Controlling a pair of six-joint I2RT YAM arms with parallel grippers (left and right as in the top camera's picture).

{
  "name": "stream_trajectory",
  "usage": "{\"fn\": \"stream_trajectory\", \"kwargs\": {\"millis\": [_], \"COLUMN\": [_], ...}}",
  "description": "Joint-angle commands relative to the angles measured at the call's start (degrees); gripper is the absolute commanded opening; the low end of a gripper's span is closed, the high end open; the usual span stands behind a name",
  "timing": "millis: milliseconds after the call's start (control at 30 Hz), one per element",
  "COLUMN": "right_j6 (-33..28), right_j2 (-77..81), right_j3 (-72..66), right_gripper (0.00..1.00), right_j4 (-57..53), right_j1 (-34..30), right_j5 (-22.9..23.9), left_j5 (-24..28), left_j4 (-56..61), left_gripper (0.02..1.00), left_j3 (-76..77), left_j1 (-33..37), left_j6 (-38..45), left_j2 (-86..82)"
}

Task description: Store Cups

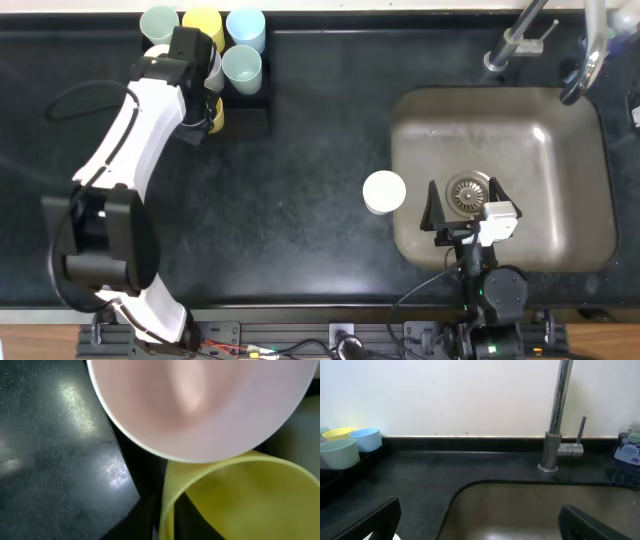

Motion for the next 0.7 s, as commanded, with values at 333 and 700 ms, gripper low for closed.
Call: {"fn": "stream_trajectory", "kwargs": {"millis": [333,700], "right_j6": [-0.2,-0.2], "right_j2": [-0.5,-0.5], "right_j3": [-0.8,-0.8], "right_gripper": [0.996,0.998], "right_j4": [0.3,0.3], "right_j1": [-0.2,-0.2], "right_j5": [0.0,0.0], "left_j5": [-4.0,-12.9], "left_j4": [0.1,15.7], "left_gripper": [0.505,0.904], "left_j3": [-0.5,-0.6], "left_j1": [0.1,-0.5], "left_j6": [-0.5,26.1], "left_j2": [-7.5,-26.9]}}
